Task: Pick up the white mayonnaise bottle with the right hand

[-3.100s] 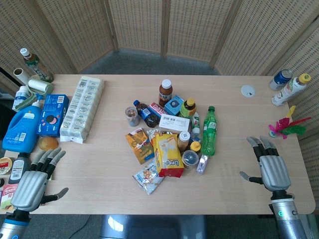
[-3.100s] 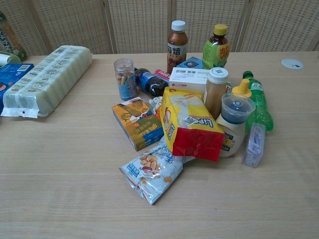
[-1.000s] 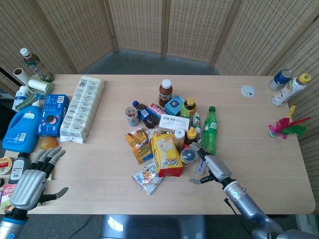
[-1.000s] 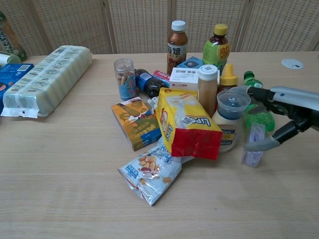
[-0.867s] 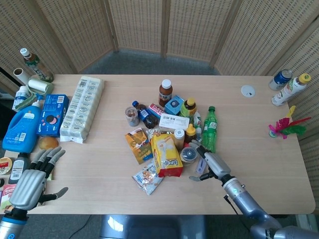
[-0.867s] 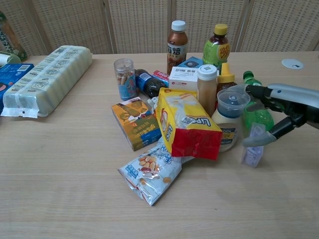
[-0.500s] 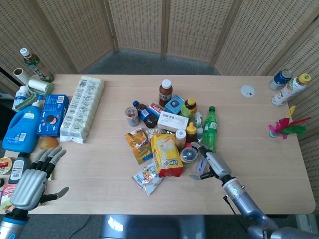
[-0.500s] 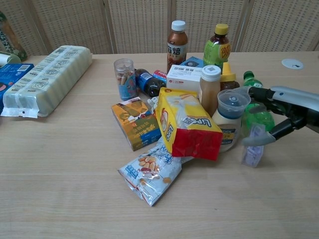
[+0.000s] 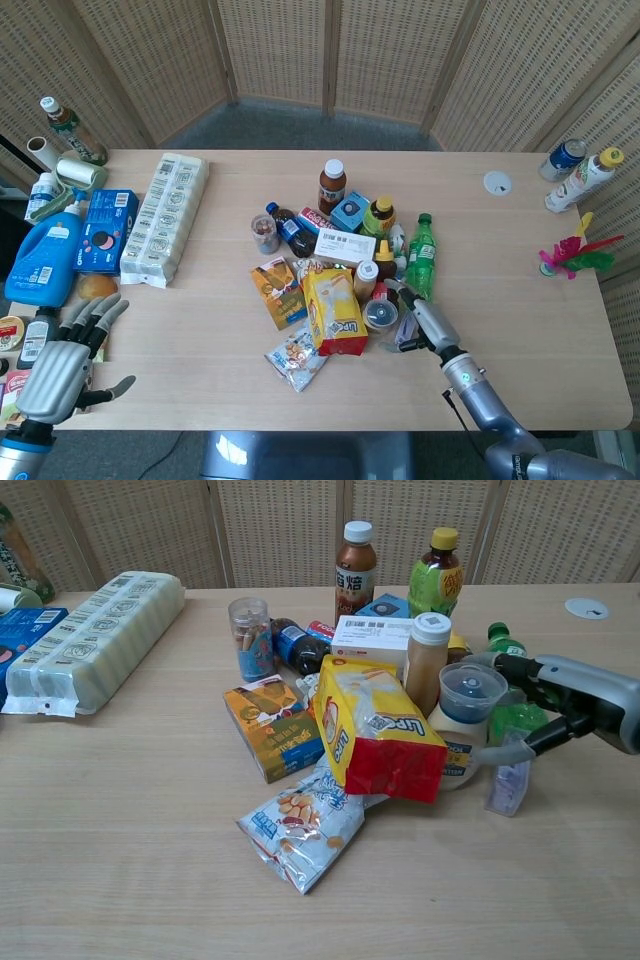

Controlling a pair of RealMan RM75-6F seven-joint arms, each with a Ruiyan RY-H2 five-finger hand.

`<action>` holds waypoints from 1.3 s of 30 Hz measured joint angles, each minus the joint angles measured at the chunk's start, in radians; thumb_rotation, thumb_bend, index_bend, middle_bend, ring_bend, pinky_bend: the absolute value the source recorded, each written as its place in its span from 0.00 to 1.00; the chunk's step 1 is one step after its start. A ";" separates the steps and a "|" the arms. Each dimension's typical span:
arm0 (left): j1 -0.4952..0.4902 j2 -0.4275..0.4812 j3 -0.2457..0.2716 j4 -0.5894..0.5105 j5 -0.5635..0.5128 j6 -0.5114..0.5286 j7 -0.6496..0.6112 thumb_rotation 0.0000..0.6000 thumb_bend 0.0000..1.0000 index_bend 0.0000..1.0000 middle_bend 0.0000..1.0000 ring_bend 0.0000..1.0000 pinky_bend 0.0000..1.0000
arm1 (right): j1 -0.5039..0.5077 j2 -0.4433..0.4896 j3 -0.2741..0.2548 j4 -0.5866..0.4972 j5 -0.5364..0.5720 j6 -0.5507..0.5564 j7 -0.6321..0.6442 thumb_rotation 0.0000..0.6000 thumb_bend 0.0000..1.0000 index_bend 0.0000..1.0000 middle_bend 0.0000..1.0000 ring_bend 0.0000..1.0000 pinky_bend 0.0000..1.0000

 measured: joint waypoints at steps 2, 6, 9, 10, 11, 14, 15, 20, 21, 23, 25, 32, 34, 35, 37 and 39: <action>0.002 0.002 0.000 0.000 0.002 0.004 -0.003 1.00 0.22 0.08 0.04 0.00 0.00 | -0.001 -0.024 0.011 0.020 0.007 0.015 0.003 1.00 0.00 0.31 0.52 0.24 0.33; 0.005 0.007 0.000 0.001 0.002 0.008 -0.009 1.00 0.22 0.08 0.04 0.00 0.00 | -0.002 -0.060 0.024 0.056 0.018 0.029 0.011 1.00 0.00 0.44 0.67 0.40 0.50; 0.007 0.008 0.000 0.004 -0.001 0.009 -0.013 1.00 0.22 0.08 0.04 0.00 0.00 | -0.002 -0.081 0.031 0.078 0.027 0.034 0.011 1.00 0.00 0.55 0.78 0.54 0.63; 0.007 0.008 0.000 0.004 -0.001 0.009 -0.014 1.00 0.22 0.08 0.04 0.00 0.00 | -0.002 -0.086 0.034 0.084 0.031 0.036 0.012 1.00 0.00 0.58 0.82 0.58 0.67; 0.007 0.009 0.000 0.005 -0.002 0.009 -0.015 1.00 0.22 0.08 0.04 0.00 0.00 | -0.003 -0.091 0.037 0.090 0.038 0.036 0.014 1.00 0.00 0.60 0.85 0.60 0.69; 0.007 0.009 -0.001 0.007 -0.003 0.009 -0.016 1.00 0.22 0.08 0.04 0.00 0.00 | -0.007 -0.107 0.045 0.106 0.056 0.038 0.020 1.00 0.00 0.68 0.94 0.68 0.77; 0.007 0.010 -0.001 0.007 -0.003 0.009 -0.017 1.00 0.22 0.08 0.04 0.00 0.00 | -0.008 -0.113 0.049 0.111 0.061 0.039 0.025 1.00 0.00 0.70 0.96 0.71 0.79; 0.010 0.014 -0.002 0.007 -0.004 0.013 -0.019 1.00 0.22 0.08 0.04 0.00 0.00 | -0.018 -0.114 0.062 0.123 0.059 0.062 0.050 1.00 0.01 0.76 1.00 0.79 0.88; 0.010 0.014 -0.002 0.008 -0.005 0.012 -0.020 1.00 0.22 0.08 0.04 0.00 0.00 | -0.020 -0.108 0.065 0.121 0.056 0.069 0.051 1.00 0.01 0.77 1.00 0.80 0.89; 0.009 0.013 -0.002 0.009 -0.005 0.009 -0.021 1.00 0.22 0.08 0.04 0.00 0.00 | -0.024 -0.088 0.070 0.107 0.049 0.084 0.051 1.00 0.01 0.78 1.00 0.82 0.90; 0.009 0.011 -0.002 0.010 -0.004 0.007 -0.022 1.00 0.22 0.08 0.04 0.00 0.00 | -0.027 -0.066 0.075 0.087 0.043 0.094 0.048 1.00 0.01 0.78 1.00 0.83 0.91; 0.006 0.003 -0.003 0.016 -0.002 0.003 -0.027 1.00 0.22 0.08 0.04 0.00 0.00 | -0.054 0.054 0.101 -0.050 0.034 0.150 0.024 1.00 0.01 0.80 1.00 0.85 0.93; 0.005 0.001 -0.004 0.016 0.001 0.002 -0.029 1.00 0.22 0.08 0.04 0.00 0.00 | -0.062 0.089 0.110 -0.092 0.035 0.162 0.020 1.00 0.01 0.80 1.00 0.85 0.93; 0.004 0.001 -0.004 0.017 0.002 0.002 -0.029 1.00 0.22 0.08 0.04 0.00 0.00 | -0.067 0.112 0.116 -0.120 0.037 0.169 0.017 1.00 0.01 0.80 1.00 0.85 0.93; 0.004 0.001 -0.003 0.017 0.005 0.002 -0.030 1.00 0.22 0.08 0.04 0.00 0.00 | -0.074 0.147 0.127 -0.163 0.039 0.180 0.016 1.00 0.01 0.80 1.00 0.86 0.94; 0.005 0.001 -0.002 0.016 0.010 0.004 -0.030 1.00 0.22 0.08 0.04 0.00 0.00 | -0.082 0.188 0.144 -0.214 0.043 0.193 0.015 1.00 0.01 0.80 1.00 0.86 0.94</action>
